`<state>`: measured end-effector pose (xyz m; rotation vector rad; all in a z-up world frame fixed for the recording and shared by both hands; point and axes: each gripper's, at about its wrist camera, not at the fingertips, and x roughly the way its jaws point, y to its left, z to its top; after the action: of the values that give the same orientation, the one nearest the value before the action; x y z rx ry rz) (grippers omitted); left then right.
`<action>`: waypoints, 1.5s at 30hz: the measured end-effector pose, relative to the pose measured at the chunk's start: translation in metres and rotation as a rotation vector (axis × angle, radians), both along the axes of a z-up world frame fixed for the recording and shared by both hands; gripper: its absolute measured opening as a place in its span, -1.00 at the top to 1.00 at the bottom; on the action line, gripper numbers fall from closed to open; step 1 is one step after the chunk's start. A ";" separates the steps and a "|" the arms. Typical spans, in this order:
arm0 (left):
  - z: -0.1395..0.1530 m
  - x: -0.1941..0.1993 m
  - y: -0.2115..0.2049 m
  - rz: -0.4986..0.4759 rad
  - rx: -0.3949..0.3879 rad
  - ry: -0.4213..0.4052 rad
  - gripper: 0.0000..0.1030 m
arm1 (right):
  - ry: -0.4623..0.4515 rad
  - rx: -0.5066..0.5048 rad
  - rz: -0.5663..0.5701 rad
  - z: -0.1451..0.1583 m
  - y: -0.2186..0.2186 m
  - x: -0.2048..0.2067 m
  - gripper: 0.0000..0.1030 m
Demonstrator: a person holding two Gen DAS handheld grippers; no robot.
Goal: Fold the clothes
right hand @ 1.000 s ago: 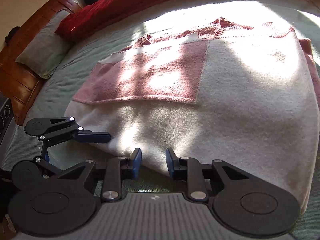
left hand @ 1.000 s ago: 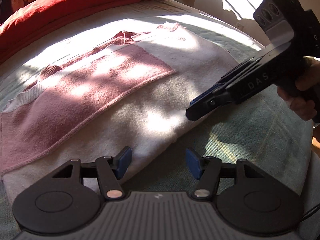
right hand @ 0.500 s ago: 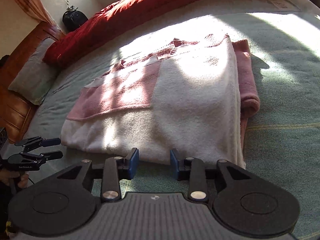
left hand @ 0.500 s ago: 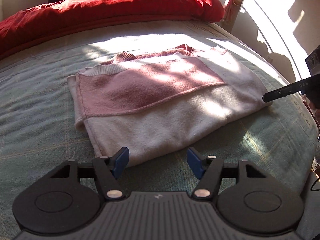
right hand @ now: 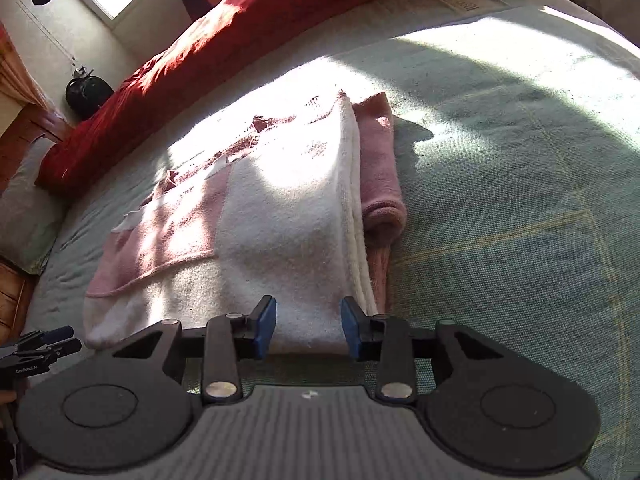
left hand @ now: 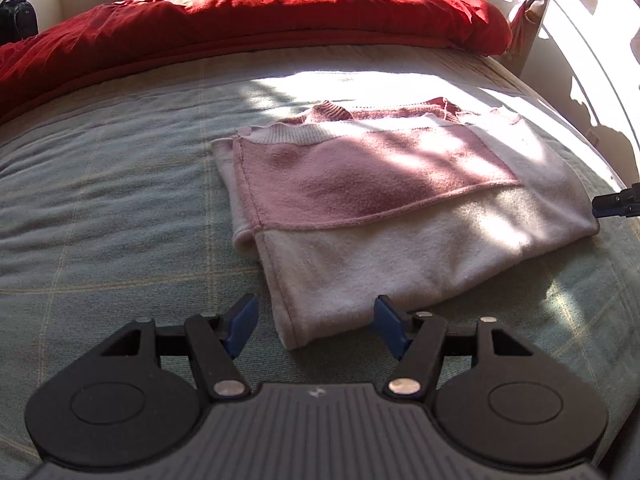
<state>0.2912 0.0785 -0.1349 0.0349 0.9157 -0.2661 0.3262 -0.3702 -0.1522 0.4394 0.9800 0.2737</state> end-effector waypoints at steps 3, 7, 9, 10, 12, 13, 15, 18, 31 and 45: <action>0.012 0.021 -0.012 -0.019 -0.036 -0.040 -0.25 | -0.041 0.007 0.013 0.009 0.012 0.012 0.15; 0.001 0.046 -0.030 -0.043 -0.055 -0.022 -0.25 | -0.022 0.008 0.010 -0.001 0.021 0.028 0.15; -0.012 0.052 -0.032 -0.036 -0.051 0.015 -0.25 | 0.005 -0.012 -0.004 -0.010 0.019 0.029 0.15; -0.019 0.053 -0.029 -0.020 -0.040 0.042 -0.25 | 0.021 -0.023 -0.016 -0.015 0.015 0.029 0.15; -0.034 0.052 -0.022 0.018 -0.011 0.099 -0.23 | 0.046 -0.015 -0.039 -0.022 0.005 0.024 0.15; -0.037 0.049 -0.018 0.021 -0.012 0.106 -0.23 | 0.051 0.015 -0.047 -0.023 -0.001 0.020 0.15; -0.032 0.035 -0.012 0.004 -0.002 0.073 -0.23 | 0.035 0.009 -0.040 -0.014 -0.004 0.010 0.15; -0.013 0.013 -0.025 -0.084 0.148 -0.020 -0.25 | -0.020 -0.102 0.030 0.004 0.007 -0.004 -0.05; -0.041 -0.042 -0.118 -0.648 0.712 -0.237 -0.33 | -0.241 -0.711 0.652 0.005 0.152 -0.035 -0.11; -0.081 -0.044 -0.123 -0.775 0.981 -0.373 -0.33 | -0.416 -0.975 0.843 -0.037 0.196 -0.047 -0.24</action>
<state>0.2471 -0.0446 -0.2164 1.3216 0.5471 -0.4804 0.2794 -0.1744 -0.1889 -0.9183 0.7281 0.5657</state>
